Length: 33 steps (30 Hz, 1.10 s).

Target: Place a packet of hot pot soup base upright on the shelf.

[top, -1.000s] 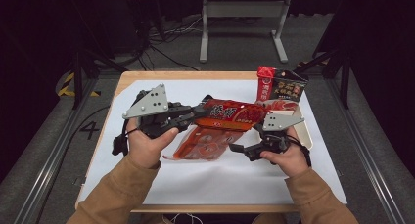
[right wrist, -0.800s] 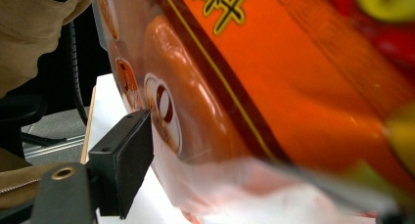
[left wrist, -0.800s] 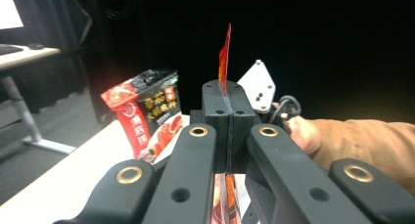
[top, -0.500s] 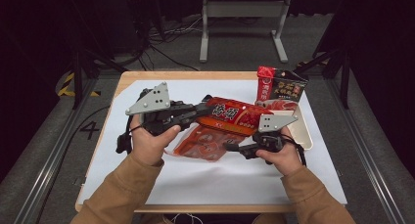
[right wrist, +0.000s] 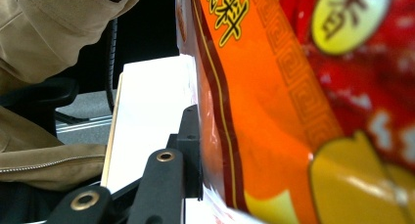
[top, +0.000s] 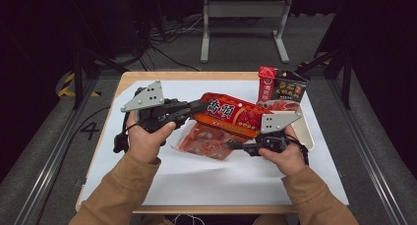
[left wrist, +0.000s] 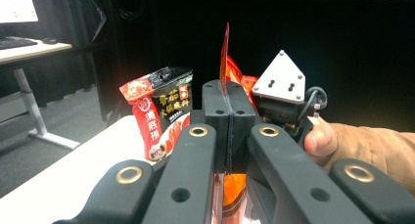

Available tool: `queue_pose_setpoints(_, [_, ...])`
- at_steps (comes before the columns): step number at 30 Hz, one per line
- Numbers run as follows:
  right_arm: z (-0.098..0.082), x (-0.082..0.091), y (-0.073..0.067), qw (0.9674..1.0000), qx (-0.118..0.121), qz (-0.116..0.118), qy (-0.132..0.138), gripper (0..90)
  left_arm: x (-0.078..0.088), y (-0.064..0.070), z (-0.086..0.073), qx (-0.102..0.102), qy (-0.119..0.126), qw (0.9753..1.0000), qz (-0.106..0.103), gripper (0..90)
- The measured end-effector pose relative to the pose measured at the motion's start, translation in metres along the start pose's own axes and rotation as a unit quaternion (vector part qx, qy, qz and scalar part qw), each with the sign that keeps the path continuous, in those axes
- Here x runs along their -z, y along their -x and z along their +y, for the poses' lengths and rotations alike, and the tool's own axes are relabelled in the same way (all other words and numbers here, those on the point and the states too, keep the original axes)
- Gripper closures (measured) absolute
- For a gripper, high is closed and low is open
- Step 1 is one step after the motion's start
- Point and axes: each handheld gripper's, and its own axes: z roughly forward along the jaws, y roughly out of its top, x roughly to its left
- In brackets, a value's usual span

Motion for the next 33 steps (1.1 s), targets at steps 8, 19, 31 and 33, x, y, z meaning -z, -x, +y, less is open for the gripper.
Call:
queue_pose_setpoints(8, [0.01,0.015,0.002,1.0,-0.002,-0.009,0.0,69.9,0.002,-0.005,-0.002,0.01,-0.006,0.9998,0.014,90.0])
queue_pose_setpoints(19, [0.02,0.034,0.005,0.9995,-0.011,-0.028,0.005,70.0,0.004,-0.011,-0.008,0.022,-0.013,0.9984,0.051,58.2])
queue_pose_setpoints(31, [0.036,0.058,0.009,0.9965,-0.023,-0.08,-0.009,70.0,0.007,-0.024,-0.028,0.042,-0.053,0.9952,0.071,45.6])
queue_pose_setpoints(33, [0.039,0.066,0.01,0.9956,-0.028,-0.09,-0.006,69.9,0.009,-0.027,-0.034,0.038,-0.062,0.9938,0.084,44.3])
